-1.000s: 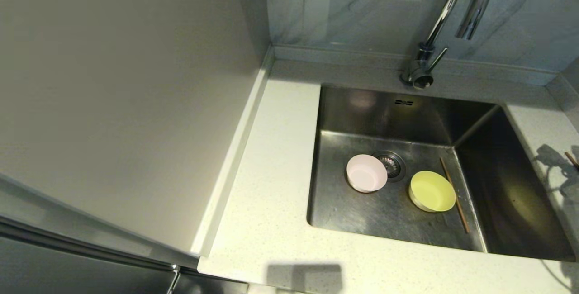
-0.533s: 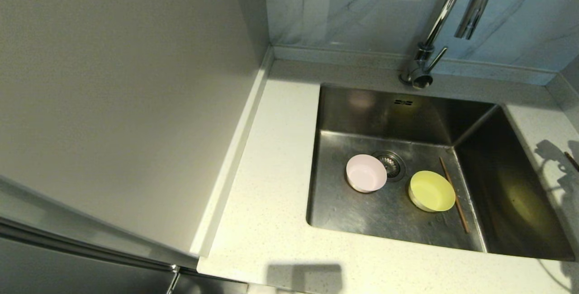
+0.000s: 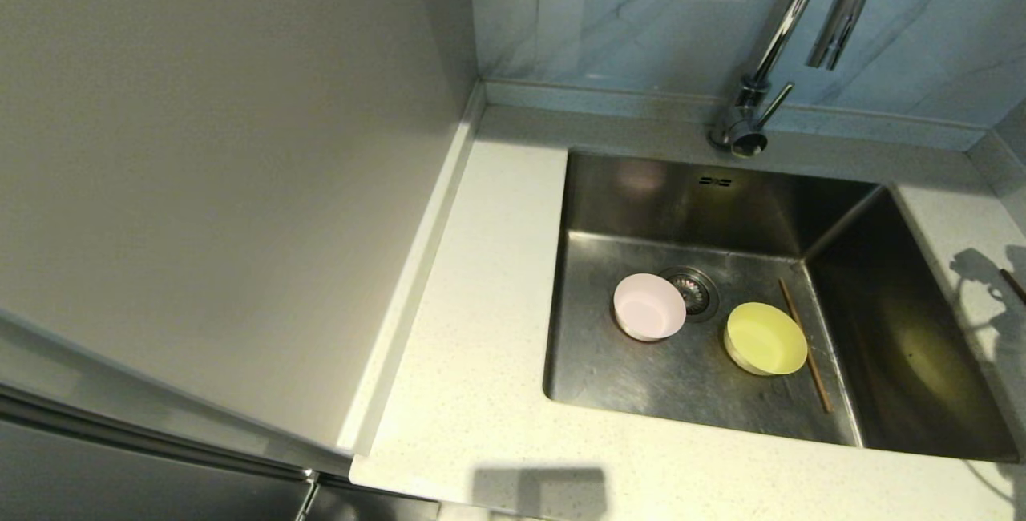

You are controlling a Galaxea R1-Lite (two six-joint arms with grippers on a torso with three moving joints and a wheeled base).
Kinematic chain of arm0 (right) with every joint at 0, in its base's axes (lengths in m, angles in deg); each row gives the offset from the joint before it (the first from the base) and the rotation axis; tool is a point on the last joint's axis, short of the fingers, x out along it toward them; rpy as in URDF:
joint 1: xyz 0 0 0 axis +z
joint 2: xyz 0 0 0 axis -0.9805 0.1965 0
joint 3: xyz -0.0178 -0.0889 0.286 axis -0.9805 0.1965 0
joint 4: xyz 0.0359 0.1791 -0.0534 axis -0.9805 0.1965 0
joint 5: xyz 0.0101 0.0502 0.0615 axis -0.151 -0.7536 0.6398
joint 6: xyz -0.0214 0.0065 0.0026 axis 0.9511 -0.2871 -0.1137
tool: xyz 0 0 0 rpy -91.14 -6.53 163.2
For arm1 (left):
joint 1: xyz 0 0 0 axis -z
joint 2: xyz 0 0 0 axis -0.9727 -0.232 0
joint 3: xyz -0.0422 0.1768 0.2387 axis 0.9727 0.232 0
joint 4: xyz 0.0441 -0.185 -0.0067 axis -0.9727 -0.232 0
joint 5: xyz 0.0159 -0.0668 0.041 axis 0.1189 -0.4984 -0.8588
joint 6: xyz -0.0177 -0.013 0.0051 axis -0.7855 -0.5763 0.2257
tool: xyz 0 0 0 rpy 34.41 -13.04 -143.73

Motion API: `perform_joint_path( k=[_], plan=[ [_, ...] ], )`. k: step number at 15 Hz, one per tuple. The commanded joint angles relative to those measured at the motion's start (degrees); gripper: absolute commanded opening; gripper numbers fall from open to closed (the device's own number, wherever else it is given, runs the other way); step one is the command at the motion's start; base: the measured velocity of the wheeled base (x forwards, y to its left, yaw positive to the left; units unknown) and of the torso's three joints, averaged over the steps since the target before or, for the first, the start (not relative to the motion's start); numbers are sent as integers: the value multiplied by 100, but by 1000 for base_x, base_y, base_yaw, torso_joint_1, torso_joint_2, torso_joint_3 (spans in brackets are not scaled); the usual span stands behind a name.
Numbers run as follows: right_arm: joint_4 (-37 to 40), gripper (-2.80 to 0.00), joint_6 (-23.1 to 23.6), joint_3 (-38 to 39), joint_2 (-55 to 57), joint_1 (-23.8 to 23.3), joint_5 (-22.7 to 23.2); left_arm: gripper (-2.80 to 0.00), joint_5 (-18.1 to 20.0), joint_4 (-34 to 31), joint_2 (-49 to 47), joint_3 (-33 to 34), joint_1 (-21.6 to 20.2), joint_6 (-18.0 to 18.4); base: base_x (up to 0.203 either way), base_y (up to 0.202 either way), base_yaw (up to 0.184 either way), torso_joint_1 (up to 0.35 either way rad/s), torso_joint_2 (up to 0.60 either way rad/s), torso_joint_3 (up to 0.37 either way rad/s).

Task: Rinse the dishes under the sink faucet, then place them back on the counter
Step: Turn on the faucet

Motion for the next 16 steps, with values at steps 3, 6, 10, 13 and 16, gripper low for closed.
perform_joint_path(
  k=[3, 6, 10, 13, 16],
  plan=[
    [-212, -280, -8, -62, 37, -10, 37, -280, -3, 6, 18, 0, 0, -3, 0, 0, 0, 0, 0, 0],
    [-220, -280, -21, -66, -28, -10, 80, -280, -3, 6, 18, 0, 0, -3, 0, 0, 0, 0, 0, 0],
    [-247, -280, -290, -53, -51, 71, 156, -280, -3, 6, 18, 0, 0, -3, 0, 0, 0, 0, 0, 0],
    [-247, -280, -206, -18, -51, 71, 282, -280, -3, 6, 18, 0, 0, -3, 0, 0, 0, 0, 0, 0],
    [-247, 0, 7, -27, -41, 69, 346, -280, -3, 6, 18, 0, 0, -3, 0, 0, 0, 0, 0, 0]
  ],
)
